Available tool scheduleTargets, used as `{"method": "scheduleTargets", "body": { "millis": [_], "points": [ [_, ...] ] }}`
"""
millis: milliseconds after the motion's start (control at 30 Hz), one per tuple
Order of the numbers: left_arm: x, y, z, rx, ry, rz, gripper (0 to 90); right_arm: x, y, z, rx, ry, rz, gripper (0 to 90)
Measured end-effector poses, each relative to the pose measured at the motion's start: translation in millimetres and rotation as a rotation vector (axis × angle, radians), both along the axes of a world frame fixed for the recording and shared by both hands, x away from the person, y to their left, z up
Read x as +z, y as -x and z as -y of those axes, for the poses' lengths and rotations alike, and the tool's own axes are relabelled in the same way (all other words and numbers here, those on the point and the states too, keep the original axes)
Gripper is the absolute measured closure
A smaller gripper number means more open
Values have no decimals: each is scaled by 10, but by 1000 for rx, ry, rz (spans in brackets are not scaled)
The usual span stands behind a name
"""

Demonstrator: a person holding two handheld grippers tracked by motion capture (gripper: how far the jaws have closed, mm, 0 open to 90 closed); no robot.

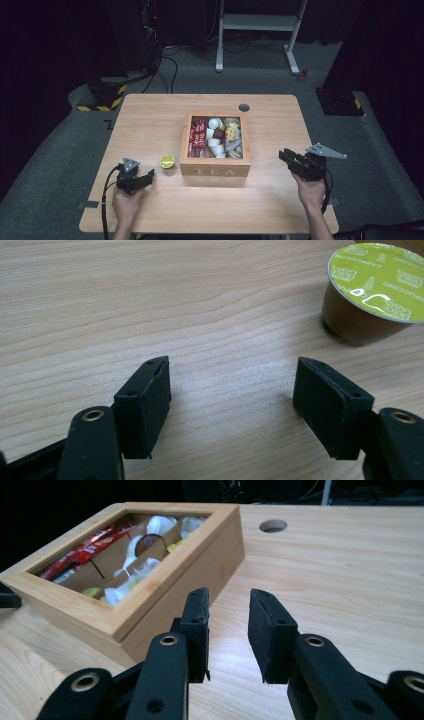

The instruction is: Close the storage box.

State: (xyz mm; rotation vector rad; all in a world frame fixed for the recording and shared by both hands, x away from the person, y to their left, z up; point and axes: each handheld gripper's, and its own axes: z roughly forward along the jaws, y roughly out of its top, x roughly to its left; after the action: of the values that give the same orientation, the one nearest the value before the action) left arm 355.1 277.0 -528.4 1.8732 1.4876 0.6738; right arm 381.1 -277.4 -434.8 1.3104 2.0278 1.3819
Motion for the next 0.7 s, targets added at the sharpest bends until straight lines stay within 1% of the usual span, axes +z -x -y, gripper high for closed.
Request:
{"method": "scheduleTargets", "body": {
  "millis": [33, 167, 300, 500, 533, 700],
  "points": [
    [0, 0, 1, 1, 2, -1, 319, -24, -1, 15, -6, -3, -9, 698],
    [0, -2, 1, 1, 1, 0, 319, -101, -8, 56, -18, 5, -22, 698],
    [0, -2, 1, 1, 1, 0, 319, -173, -7, 99, -38, 0, -36, 692],
    [0, -2, 1, 1, 1, 0, 319, -221, -11, 128, -57, -1, -42, 677],
    [0, -2, 1, 1, 1, -1, 319, -247, -17, 134, -70, 3, -46, 664],
    [0, -2, 1, 1, 1, -1, 319, -316, -37, 145, -92, 18, -57, 645]
  ]
}}
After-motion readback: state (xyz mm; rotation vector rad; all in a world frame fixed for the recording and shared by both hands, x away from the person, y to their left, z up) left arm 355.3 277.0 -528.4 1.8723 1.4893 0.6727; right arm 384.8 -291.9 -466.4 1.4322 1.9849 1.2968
